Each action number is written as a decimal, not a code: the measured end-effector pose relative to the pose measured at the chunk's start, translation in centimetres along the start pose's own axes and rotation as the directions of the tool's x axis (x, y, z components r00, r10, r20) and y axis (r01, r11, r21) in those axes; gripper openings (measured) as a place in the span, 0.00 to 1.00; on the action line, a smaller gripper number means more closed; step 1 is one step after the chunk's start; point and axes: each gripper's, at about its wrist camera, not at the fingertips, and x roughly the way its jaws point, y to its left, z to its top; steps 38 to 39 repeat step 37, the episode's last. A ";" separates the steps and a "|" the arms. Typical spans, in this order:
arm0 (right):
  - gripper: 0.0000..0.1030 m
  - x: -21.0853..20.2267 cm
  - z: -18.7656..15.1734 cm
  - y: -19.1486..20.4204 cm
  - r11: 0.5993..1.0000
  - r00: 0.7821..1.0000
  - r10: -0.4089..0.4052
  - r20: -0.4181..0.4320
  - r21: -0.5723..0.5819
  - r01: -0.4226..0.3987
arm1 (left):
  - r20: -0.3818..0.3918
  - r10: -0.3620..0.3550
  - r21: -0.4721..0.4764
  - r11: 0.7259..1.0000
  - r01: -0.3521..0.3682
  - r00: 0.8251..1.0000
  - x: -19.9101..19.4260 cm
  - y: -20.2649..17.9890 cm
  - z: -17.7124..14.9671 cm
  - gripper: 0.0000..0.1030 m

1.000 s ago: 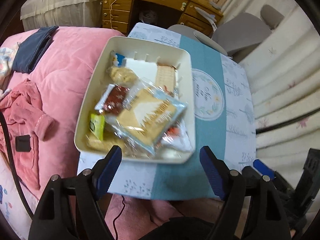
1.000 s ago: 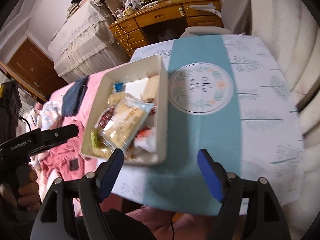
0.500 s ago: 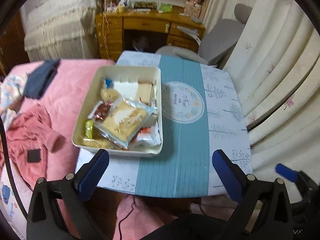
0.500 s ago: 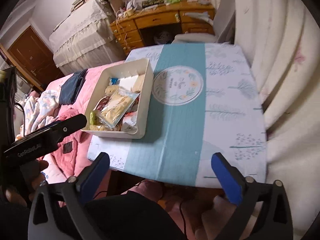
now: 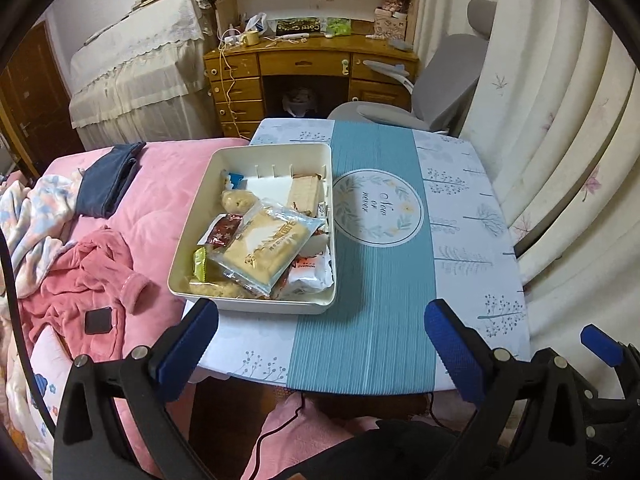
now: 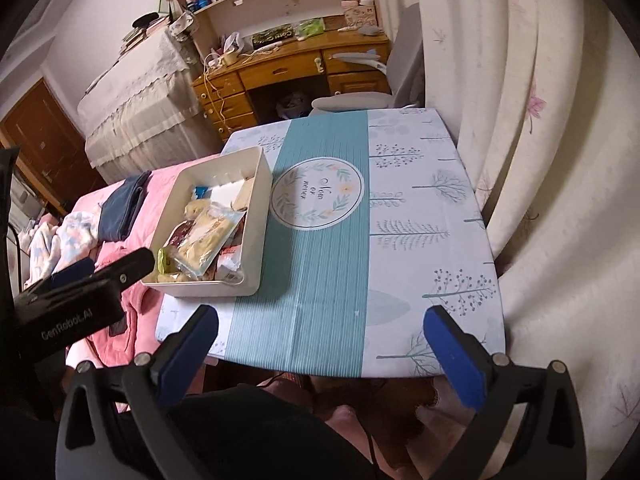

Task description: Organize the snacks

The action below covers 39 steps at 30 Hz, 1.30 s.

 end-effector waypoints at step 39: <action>1.00 1.4 -0.3 1.1 0.999 0.998 0.045 -0.052 -0.001 -0.045 | 0.014 -0.002 0.015 1.000 0.002 1.000 -0.2 -0.6 -0.5 0.99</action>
